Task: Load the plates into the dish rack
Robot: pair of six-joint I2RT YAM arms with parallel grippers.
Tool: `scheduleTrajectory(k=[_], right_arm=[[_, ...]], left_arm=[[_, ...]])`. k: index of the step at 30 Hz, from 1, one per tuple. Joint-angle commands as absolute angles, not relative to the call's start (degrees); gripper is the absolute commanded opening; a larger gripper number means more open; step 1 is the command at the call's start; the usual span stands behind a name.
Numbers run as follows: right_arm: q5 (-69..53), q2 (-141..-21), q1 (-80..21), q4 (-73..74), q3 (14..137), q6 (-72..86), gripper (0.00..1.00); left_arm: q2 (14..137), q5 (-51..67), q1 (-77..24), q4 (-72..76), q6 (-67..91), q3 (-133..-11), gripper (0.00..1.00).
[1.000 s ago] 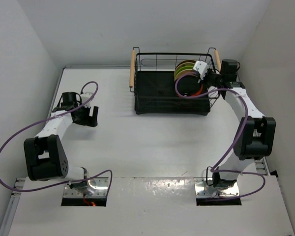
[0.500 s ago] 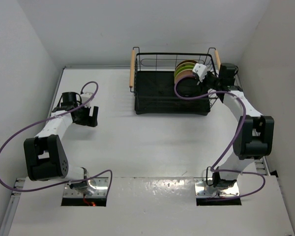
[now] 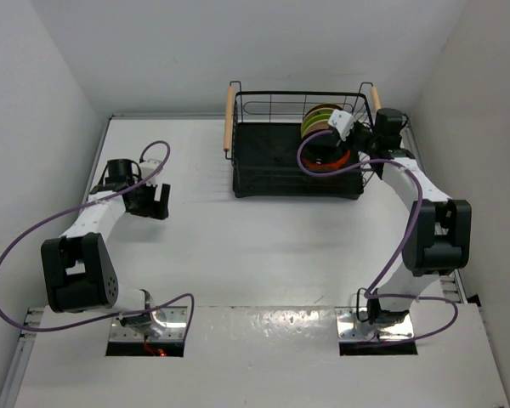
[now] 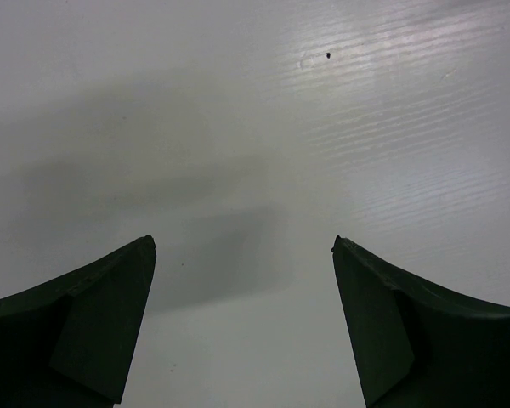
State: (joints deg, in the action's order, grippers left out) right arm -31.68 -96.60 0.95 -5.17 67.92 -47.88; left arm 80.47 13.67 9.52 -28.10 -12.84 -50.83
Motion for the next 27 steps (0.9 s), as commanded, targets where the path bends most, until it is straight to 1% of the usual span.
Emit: scheduleTrajectory(k=[1,9,16,17,21,26,27], right_arm=[[-33.31,-95.8,0.79,-5.19,67.5,-49.74,0.0],[-35.24,-95.62,0.97,-1.76,67.5,-51.59,0.0],[-34.37,-96.33,0.97,-2.02,66.01,-53.35,0.0],[-33.67,-96.68,0.88,-2.11,65.66,-53.87,0.01],[-31.73,-96.42,1.05,-5.09,64.07,-52.74,0.32],[-30.59,-95.8,0.97,-6.06,64.6,-51.68,0.39],[-30.24,-95.28,0.97,-6.5,64.69,-51.51,0.42]], left_arm=[[79.72,13.89,9.67,-27.33,-13.18,-50.63,0.9],[79.72,13.89,9.67,-27.33,-13.18,-50.63,0.9],[79.72,13.89,9.67,-27.33,-13.18,-50.63,0.9],[79.72,13.89,9.67,-27.33,-13.18,-50.63,0.9],[79.19,13.89,9.67,-27.33,-13.18,-50.63,0.9],[79.19,13.89,9.67,-27.33,-13.18,-50.63,0.9],[79.19,13.89,9.67,-27.33,-13.18,-50.63,0.9]])
